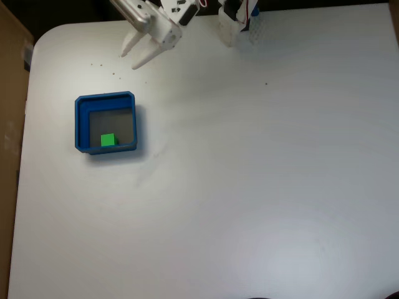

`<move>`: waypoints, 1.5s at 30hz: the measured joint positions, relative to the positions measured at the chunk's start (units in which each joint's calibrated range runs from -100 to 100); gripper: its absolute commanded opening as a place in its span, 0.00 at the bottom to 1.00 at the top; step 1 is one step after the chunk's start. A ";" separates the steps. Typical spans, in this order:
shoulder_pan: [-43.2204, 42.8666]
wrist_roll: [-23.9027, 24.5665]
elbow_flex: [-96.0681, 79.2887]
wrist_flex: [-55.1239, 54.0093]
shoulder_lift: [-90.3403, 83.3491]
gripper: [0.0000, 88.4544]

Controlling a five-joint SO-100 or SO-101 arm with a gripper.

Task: Pick up green cube and drop it in the blue box

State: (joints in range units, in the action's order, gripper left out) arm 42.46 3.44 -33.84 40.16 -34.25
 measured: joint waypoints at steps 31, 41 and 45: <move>0.00 0.00 -47.36 0.00 -48.94 0.02; 0.00 -0.29 -54.52 0.00 -54.27 0.02; -0.14 -2.10 -56.67 0.00 -54.76 0.02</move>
State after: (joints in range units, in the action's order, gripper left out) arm 42.32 1.34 -90.51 40.16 -89.01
